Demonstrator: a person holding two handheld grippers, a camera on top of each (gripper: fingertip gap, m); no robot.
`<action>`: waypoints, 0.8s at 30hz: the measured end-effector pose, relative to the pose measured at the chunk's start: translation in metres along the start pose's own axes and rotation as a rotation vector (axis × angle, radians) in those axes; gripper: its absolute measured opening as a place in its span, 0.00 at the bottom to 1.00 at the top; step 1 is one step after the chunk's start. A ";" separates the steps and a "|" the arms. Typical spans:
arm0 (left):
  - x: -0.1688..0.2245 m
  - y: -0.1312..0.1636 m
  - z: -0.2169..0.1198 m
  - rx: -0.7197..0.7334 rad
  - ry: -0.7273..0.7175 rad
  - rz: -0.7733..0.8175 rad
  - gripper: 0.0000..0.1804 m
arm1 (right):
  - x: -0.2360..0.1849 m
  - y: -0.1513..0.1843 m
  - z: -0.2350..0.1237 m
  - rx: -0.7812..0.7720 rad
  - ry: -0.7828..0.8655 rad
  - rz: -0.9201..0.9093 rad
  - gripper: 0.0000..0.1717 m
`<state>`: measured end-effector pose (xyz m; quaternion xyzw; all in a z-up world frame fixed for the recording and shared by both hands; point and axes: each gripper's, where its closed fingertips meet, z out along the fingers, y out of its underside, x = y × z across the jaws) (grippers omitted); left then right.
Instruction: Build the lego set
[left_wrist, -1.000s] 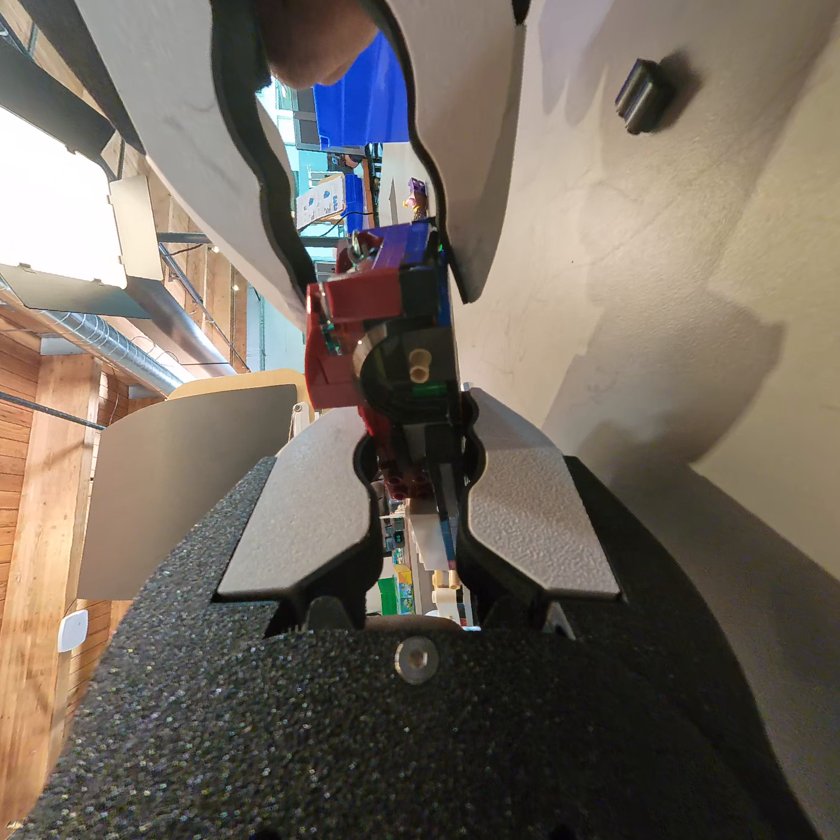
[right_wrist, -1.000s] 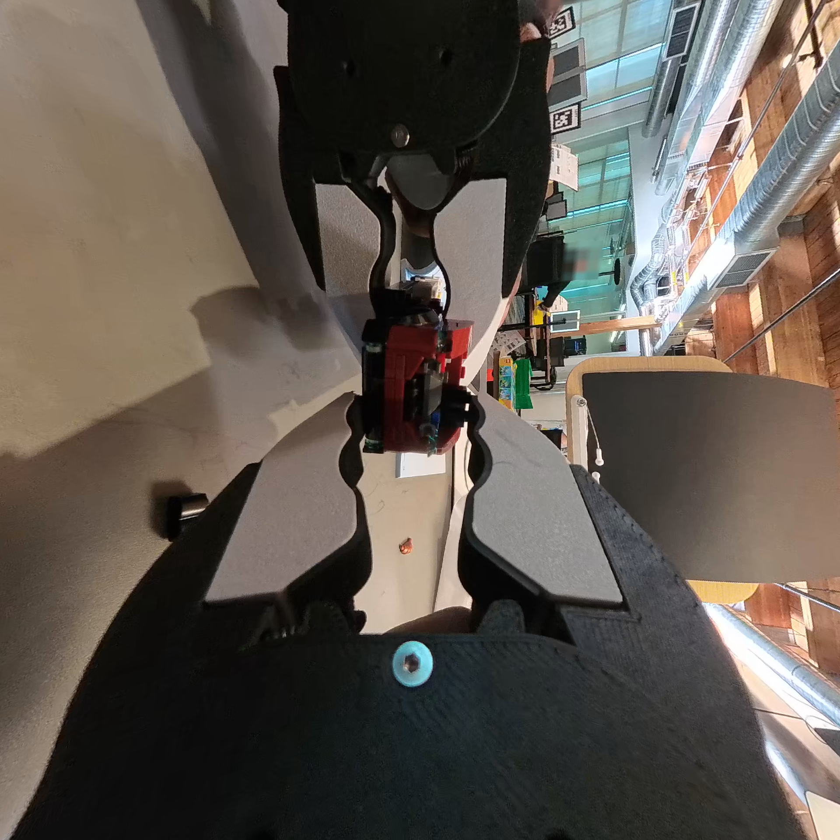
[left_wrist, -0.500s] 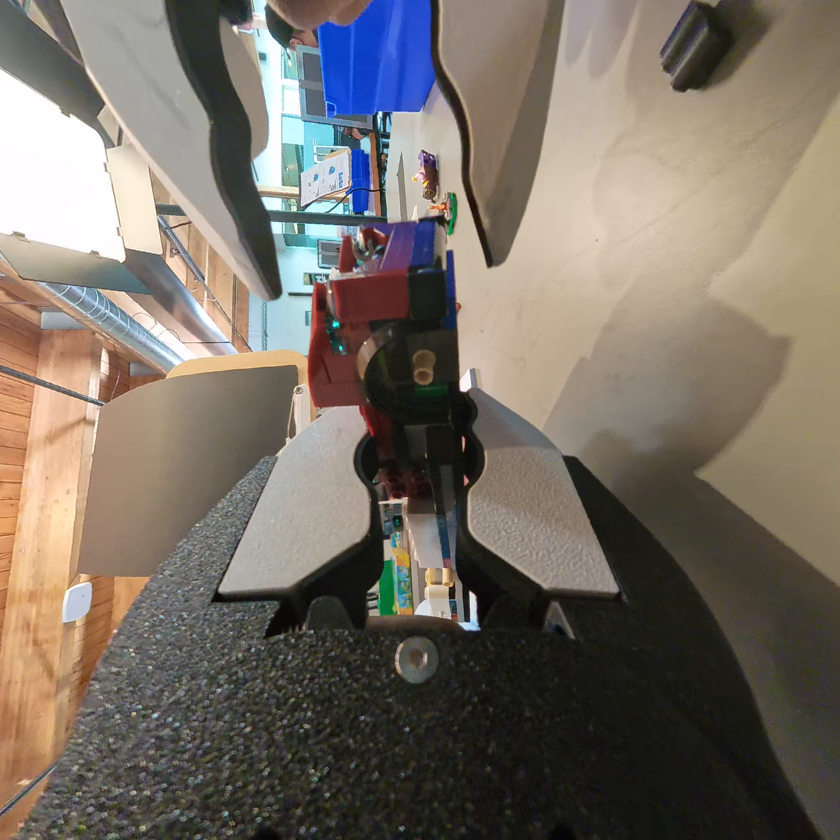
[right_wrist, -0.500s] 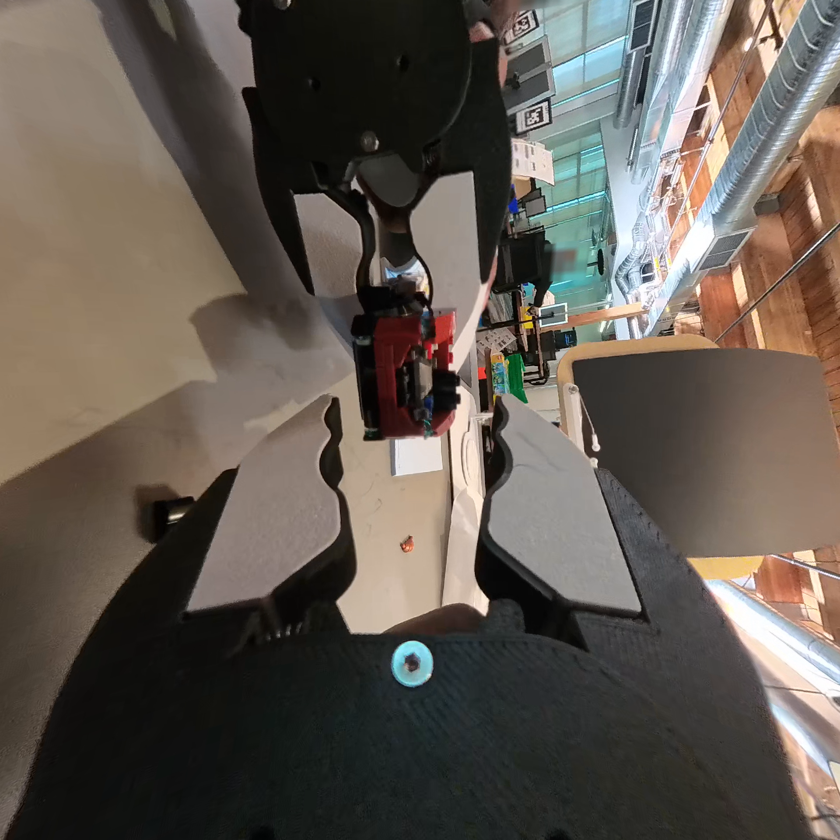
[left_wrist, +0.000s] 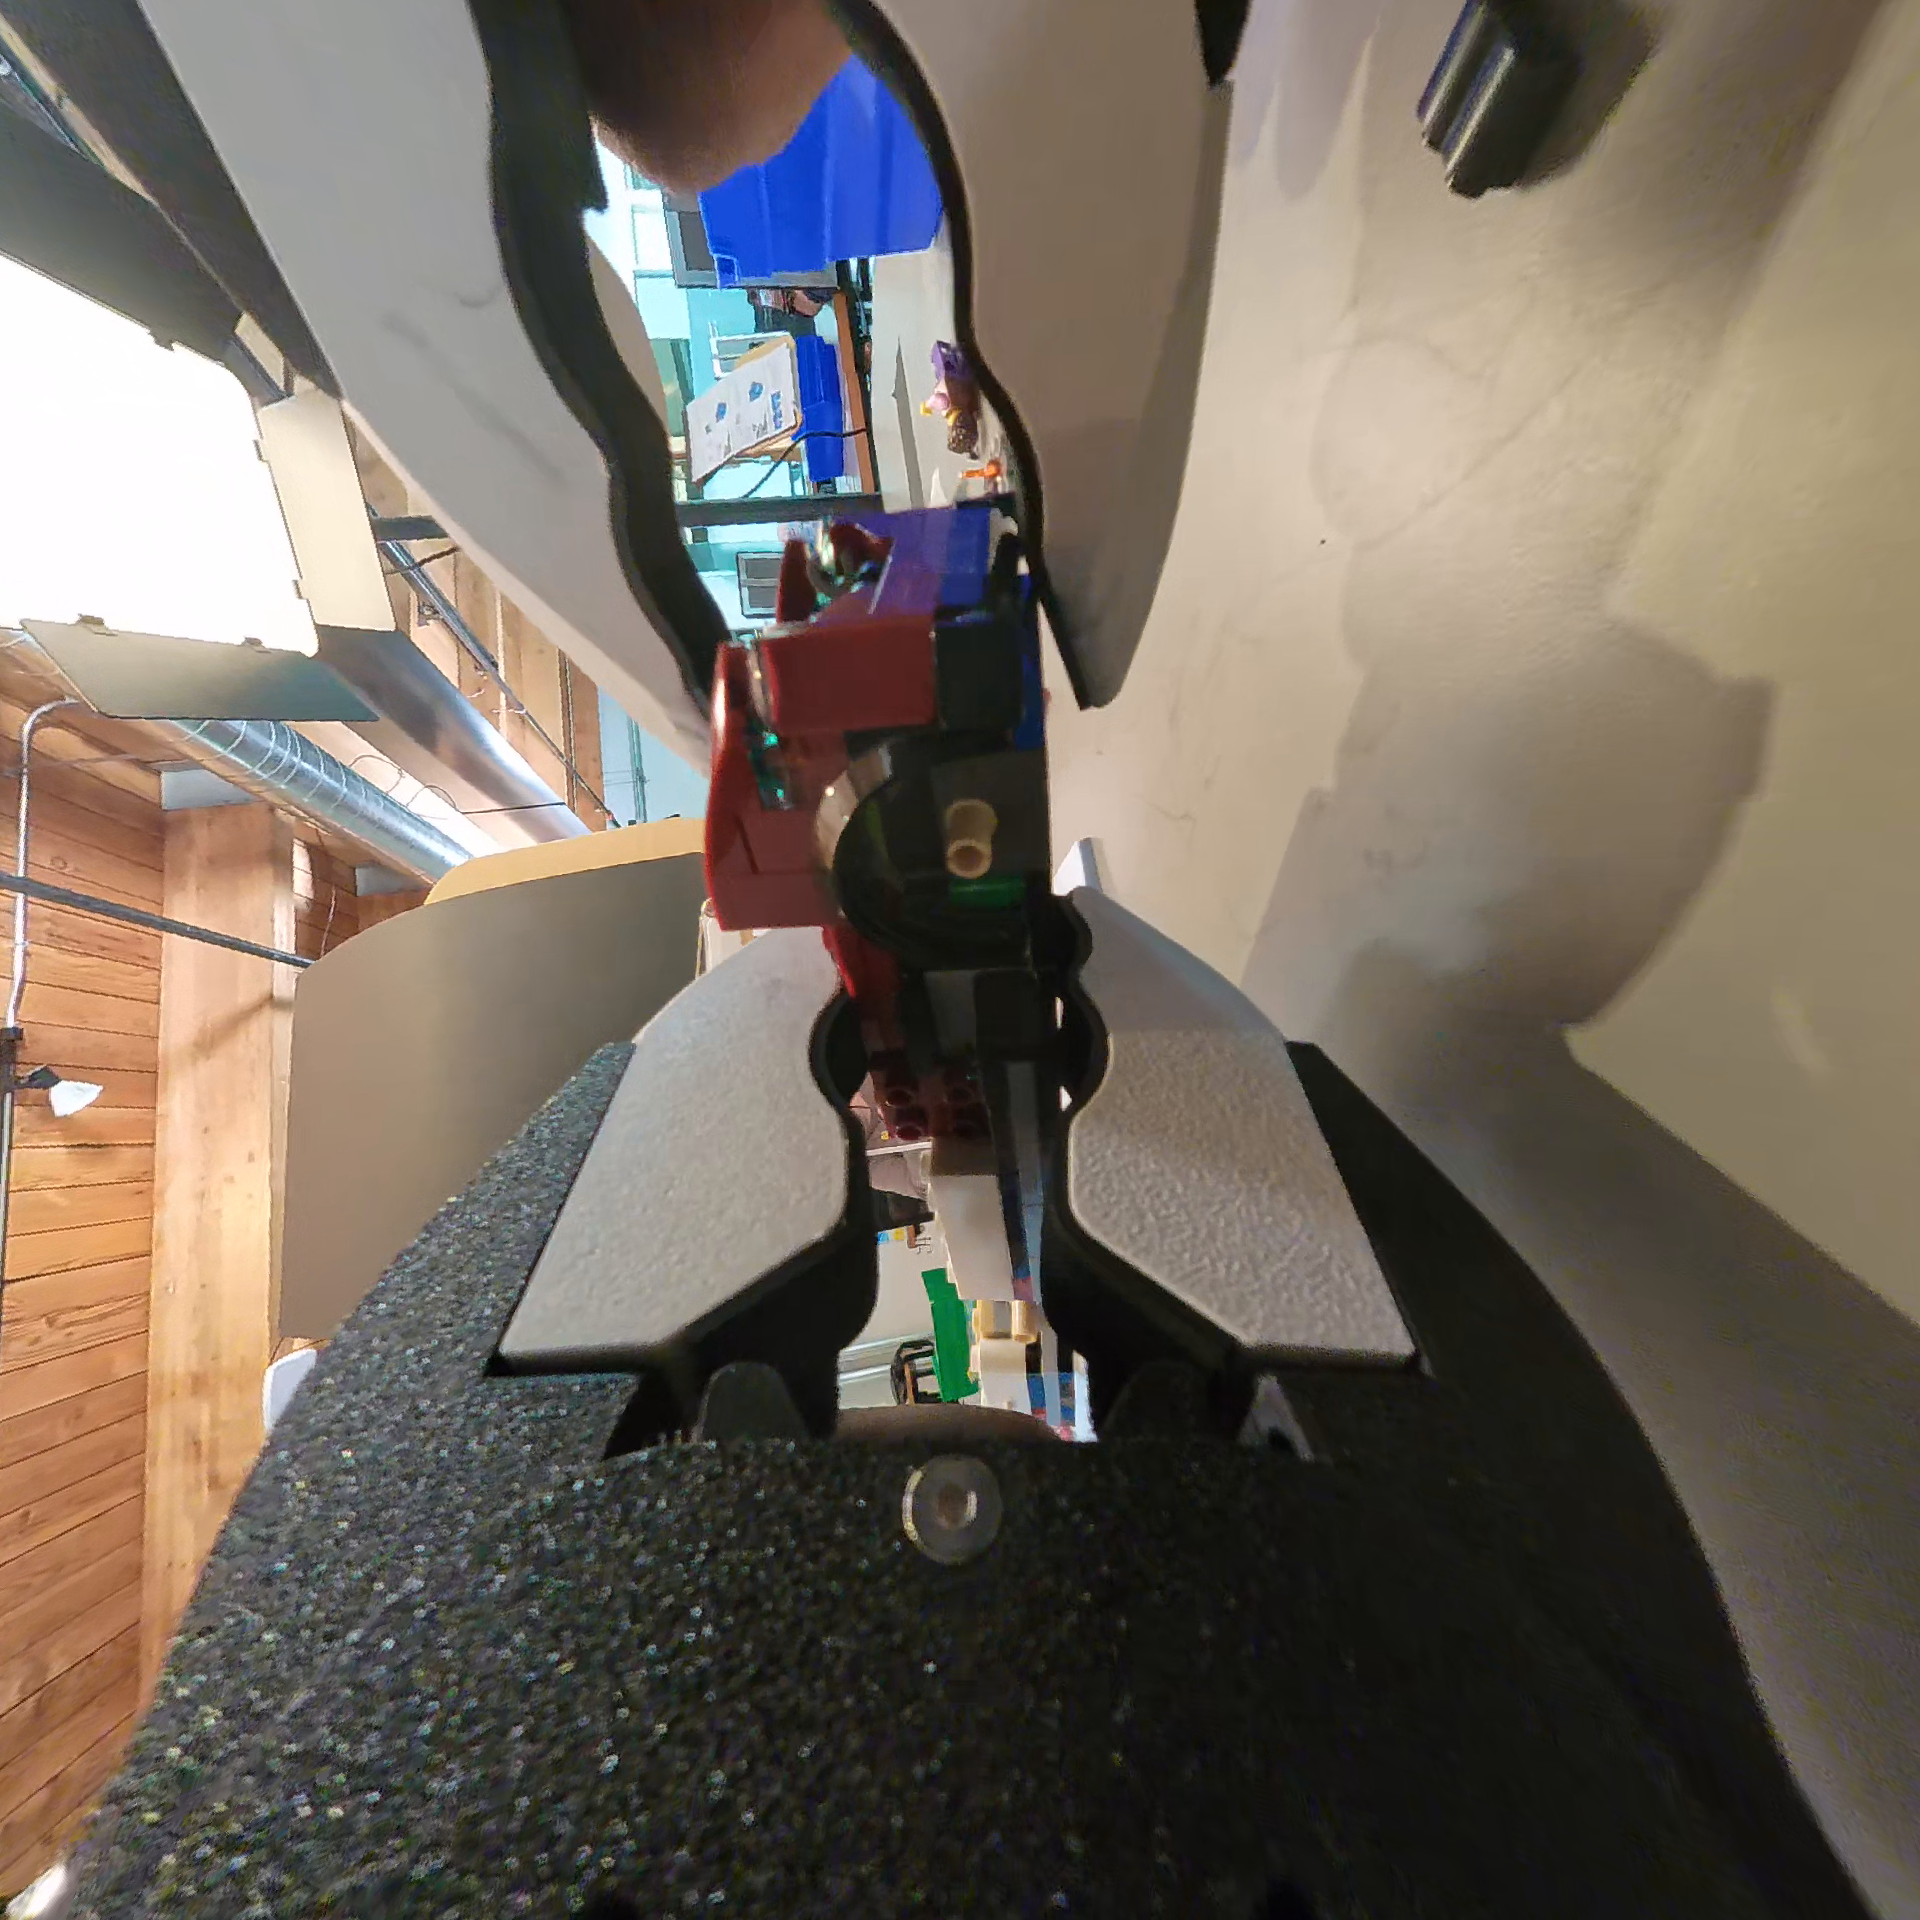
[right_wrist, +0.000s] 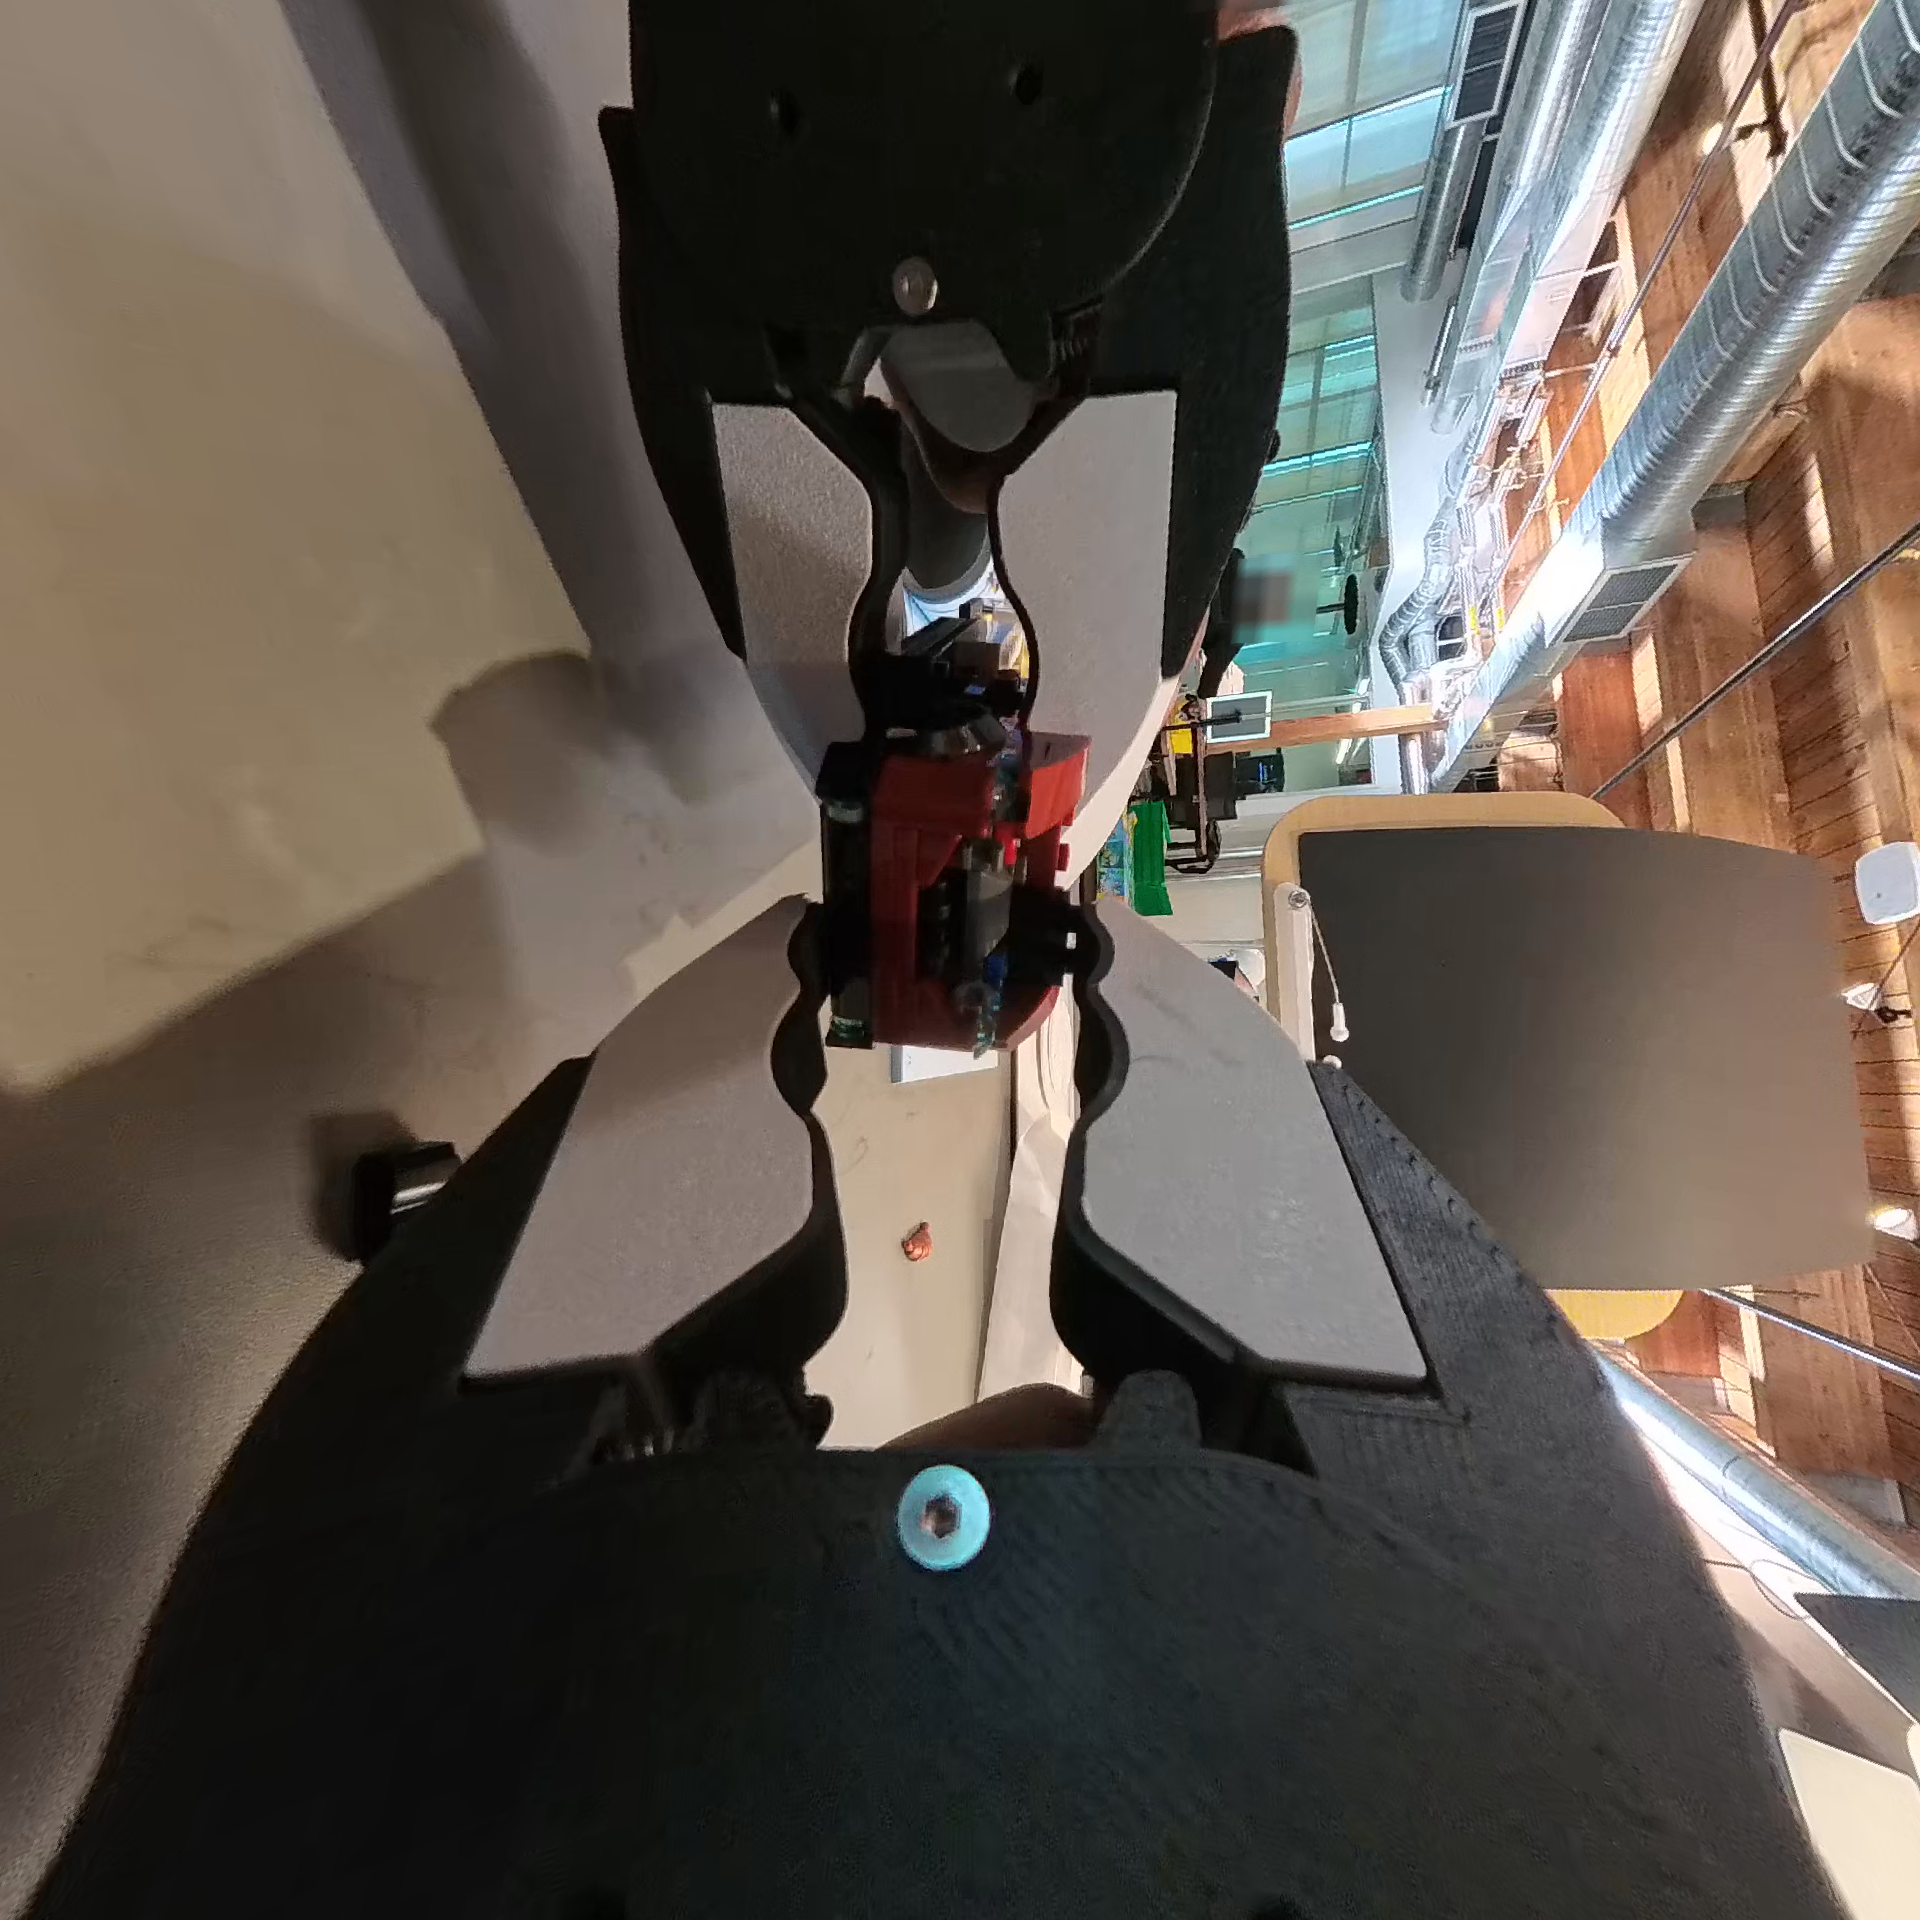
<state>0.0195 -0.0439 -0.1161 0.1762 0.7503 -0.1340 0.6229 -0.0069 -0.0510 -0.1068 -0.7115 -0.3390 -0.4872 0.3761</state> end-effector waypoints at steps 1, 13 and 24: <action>0.000 0.001 0.000 -0.003 0.002 -0.001 0.19 | 0.000 0.001 0.000 -0.003 -0.001 0.000 0.27; -0.008 0.026 0.006 -0.115 -0.044 -0.026 0.19 | 0.013 0.030 -0.018 -0.105 -0.060 0.178 0.39; -0.003 0.022 0.005 -0.081 -0.034 -0.022 0.19 | -0.056 0.024 -0.053 -0.065 -0.592 0.672 0.18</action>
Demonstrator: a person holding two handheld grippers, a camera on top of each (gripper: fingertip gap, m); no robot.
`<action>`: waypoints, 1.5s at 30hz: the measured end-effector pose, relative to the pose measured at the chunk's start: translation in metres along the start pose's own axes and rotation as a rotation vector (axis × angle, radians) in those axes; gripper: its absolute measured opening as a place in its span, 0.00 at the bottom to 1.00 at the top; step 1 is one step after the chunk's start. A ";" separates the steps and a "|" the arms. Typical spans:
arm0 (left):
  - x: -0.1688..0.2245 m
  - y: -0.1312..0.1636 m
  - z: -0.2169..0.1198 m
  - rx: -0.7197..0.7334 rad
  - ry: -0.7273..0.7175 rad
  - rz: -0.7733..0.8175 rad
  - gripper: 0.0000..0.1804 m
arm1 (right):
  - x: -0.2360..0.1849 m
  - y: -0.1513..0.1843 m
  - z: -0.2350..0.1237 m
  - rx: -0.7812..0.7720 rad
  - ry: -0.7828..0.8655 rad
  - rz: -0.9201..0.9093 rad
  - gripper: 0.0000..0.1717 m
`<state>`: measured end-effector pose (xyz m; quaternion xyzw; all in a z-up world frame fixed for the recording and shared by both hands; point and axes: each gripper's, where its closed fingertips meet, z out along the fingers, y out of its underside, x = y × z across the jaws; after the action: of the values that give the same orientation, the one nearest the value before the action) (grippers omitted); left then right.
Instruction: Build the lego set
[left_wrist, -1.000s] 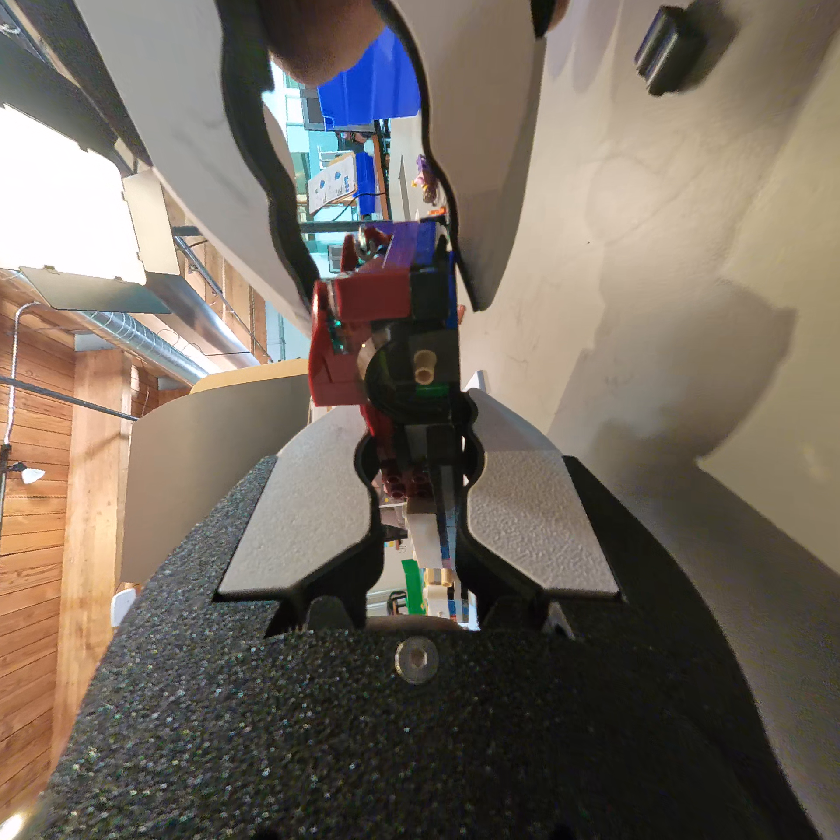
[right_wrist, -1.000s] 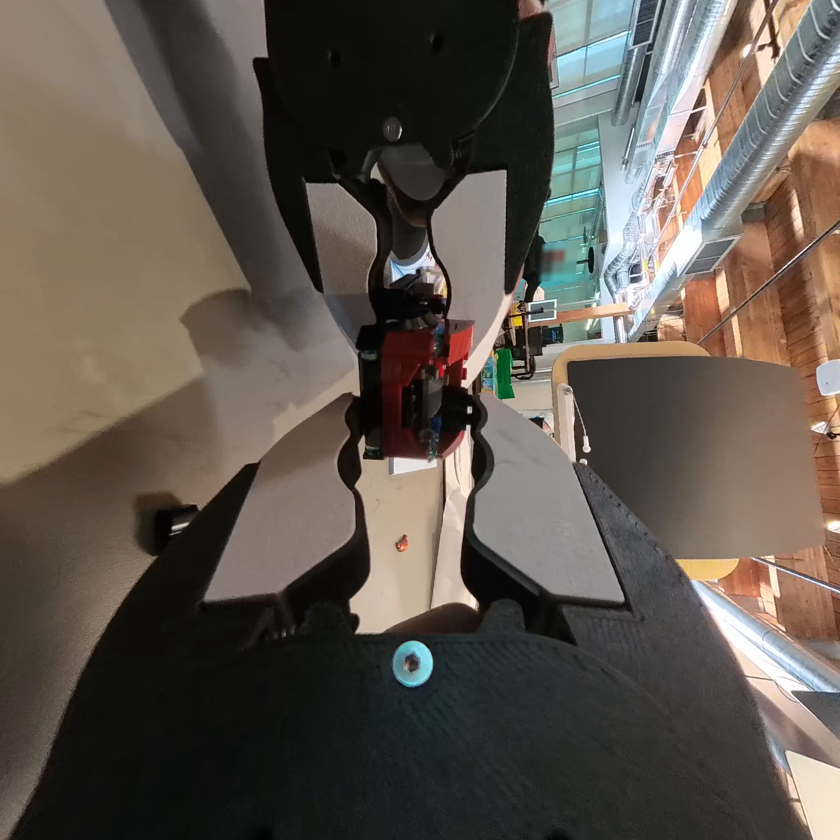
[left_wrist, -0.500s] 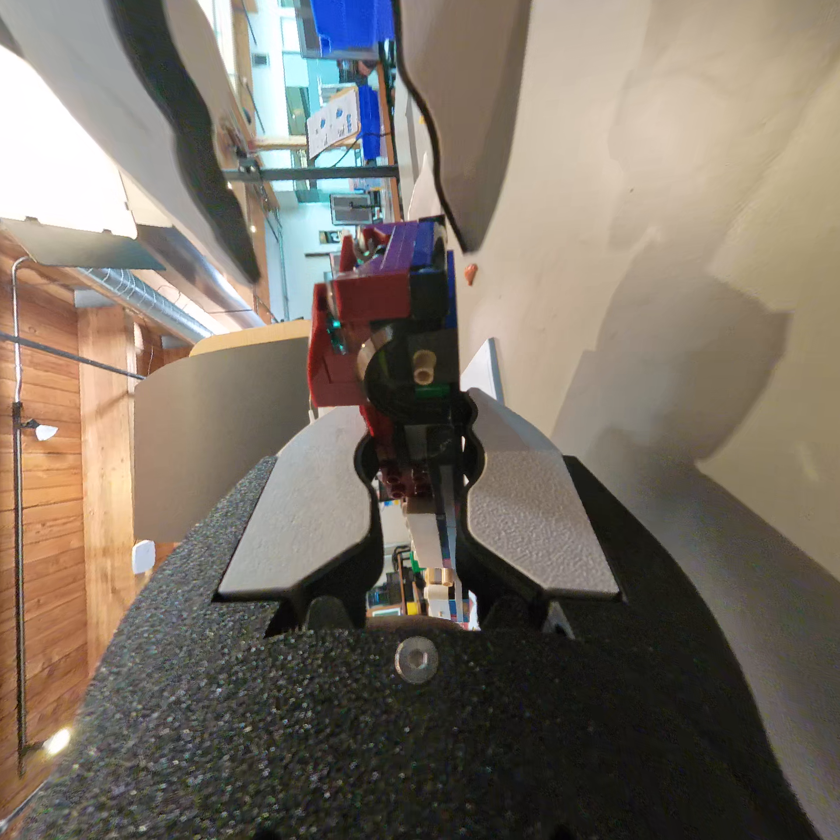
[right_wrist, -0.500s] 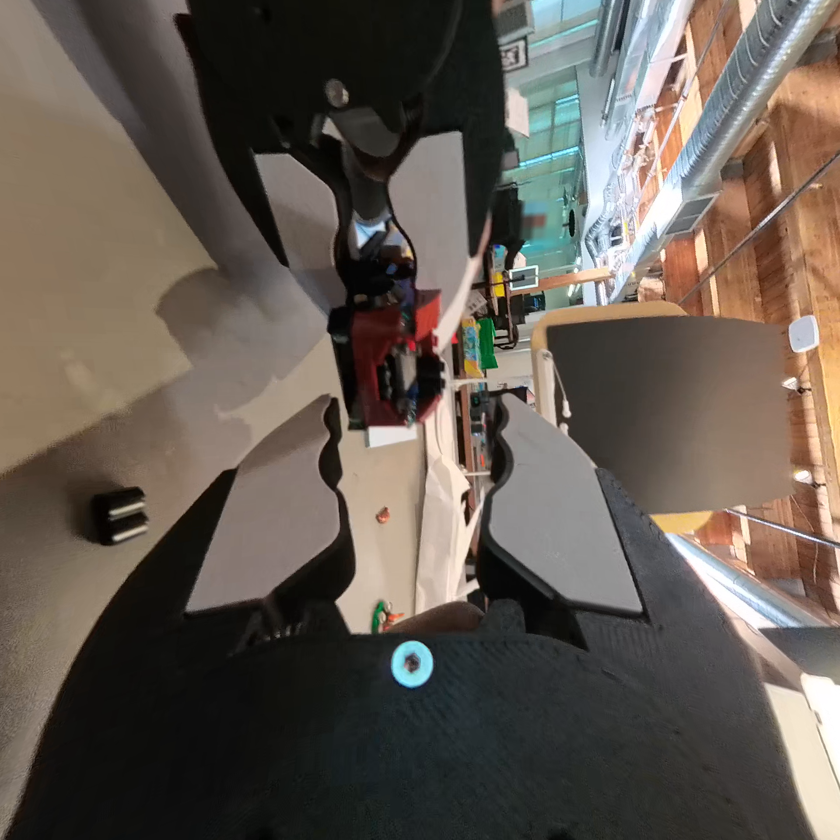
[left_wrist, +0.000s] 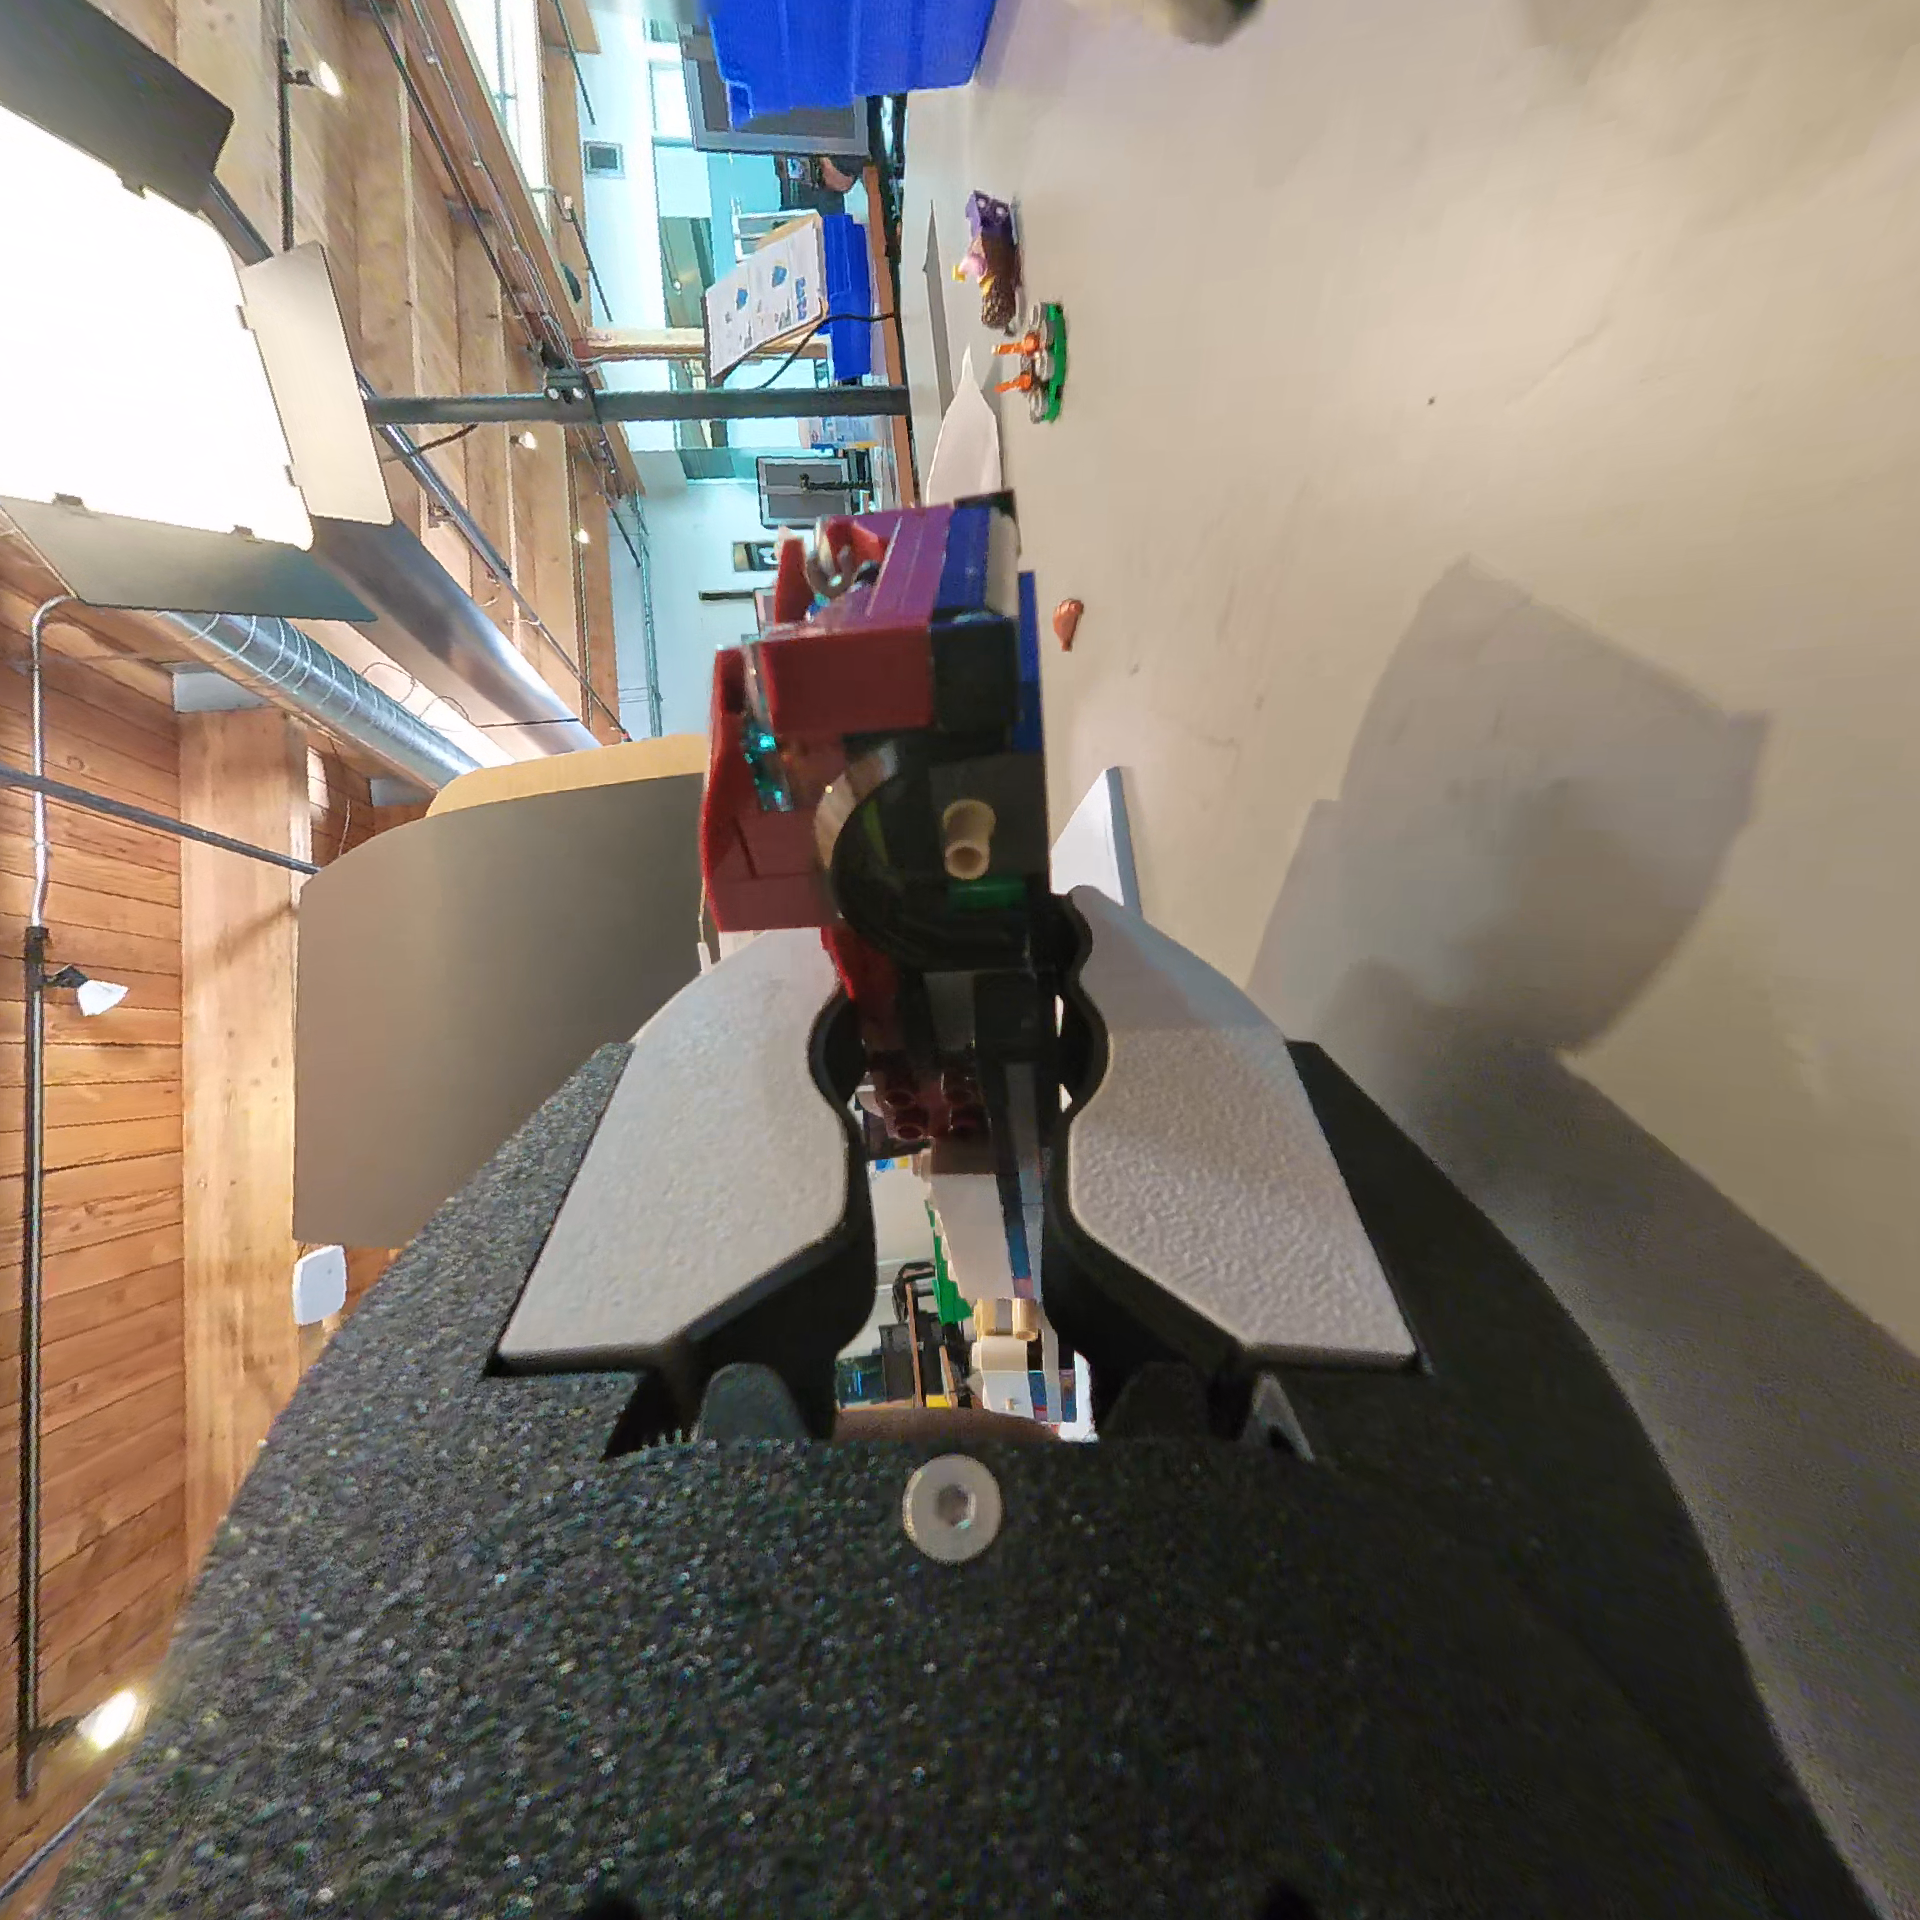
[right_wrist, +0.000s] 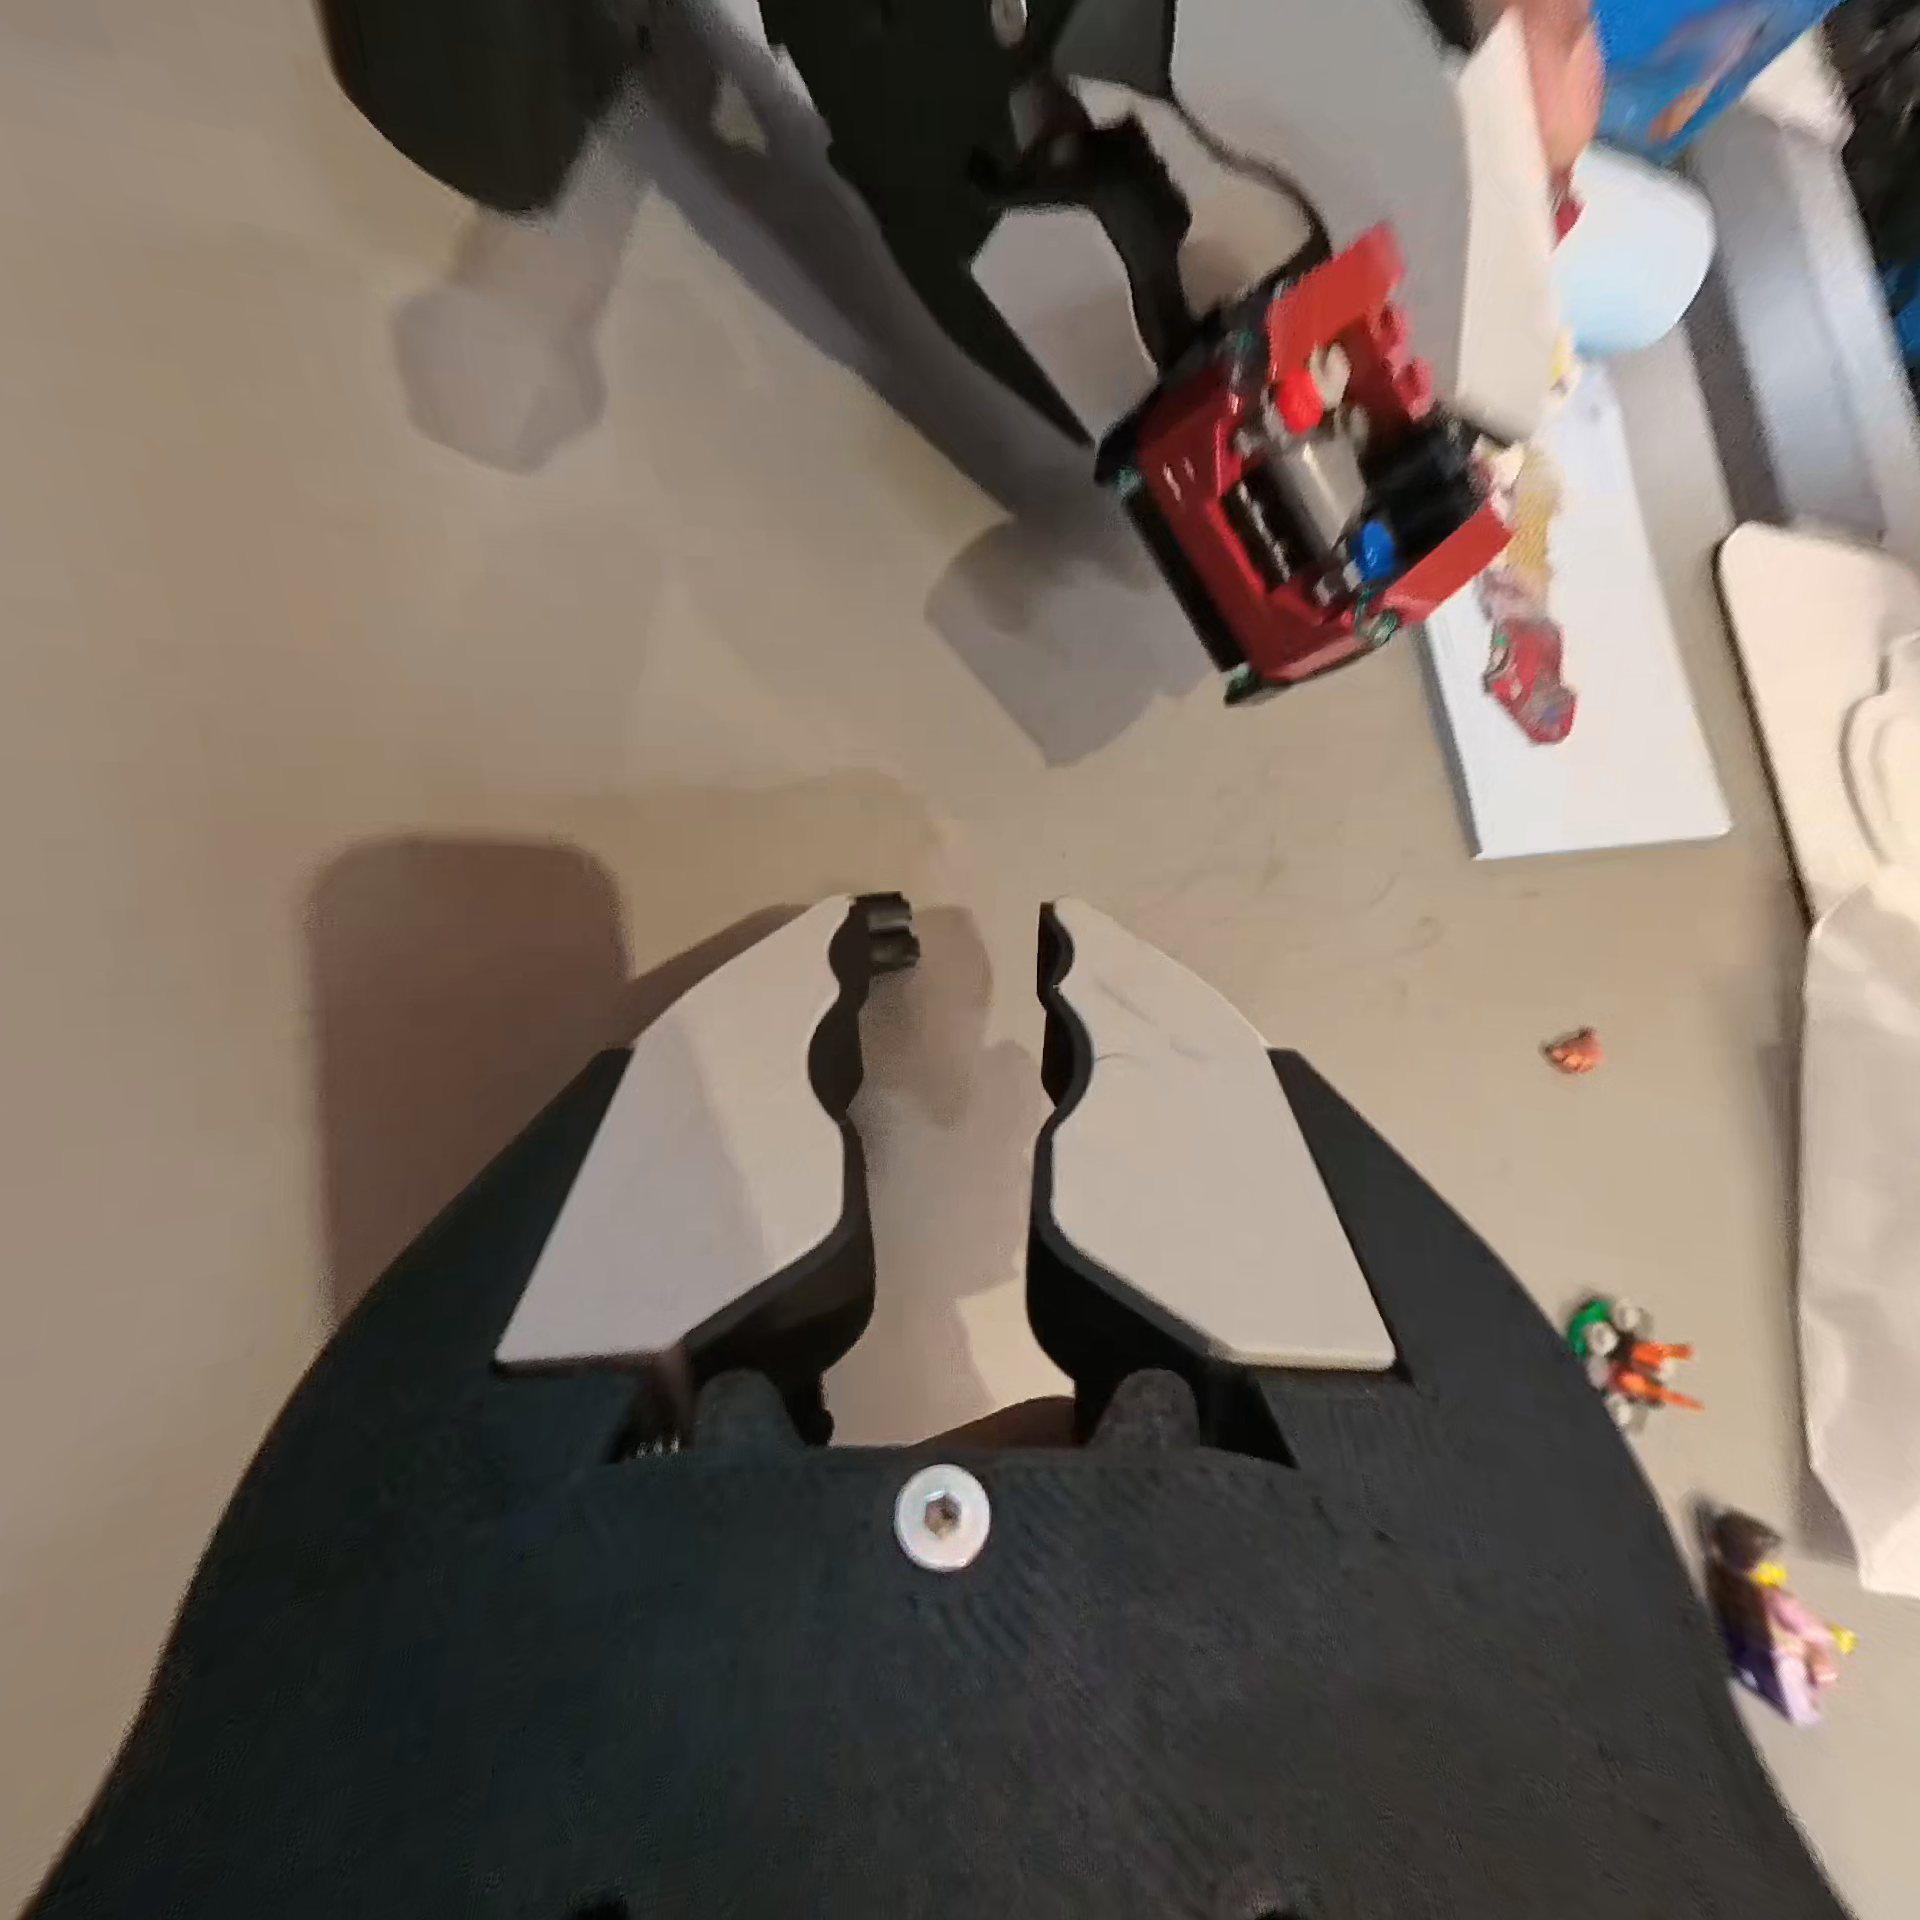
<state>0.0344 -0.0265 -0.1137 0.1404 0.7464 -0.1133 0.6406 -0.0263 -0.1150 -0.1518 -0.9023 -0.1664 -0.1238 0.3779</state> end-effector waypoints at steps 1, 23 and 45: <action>0.001 -0.001 0.000 0.004 0.005 0.002 0.19 | 0.002 0.004 0.003 -0.024 0.007 0.016 0.18; 0.012 -0.007 0.002 0.036 0.055 0.005 0.19 | -0.009 0.016 0.012 -0.041 -0.123 0.159 0.11; 0.010 -0.006 0.002 0.036 0.068 0.000 0.19 | 0.000 0.014 0.013 -0.007 -0.134 0.324 0.13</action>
<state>0.0327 -0.0321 -0.1244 0.1555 0.7657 -0.1218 0.6120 -0.0193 -0.1145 -0.1696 -0.9248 -0.0430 -0.0014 0.3780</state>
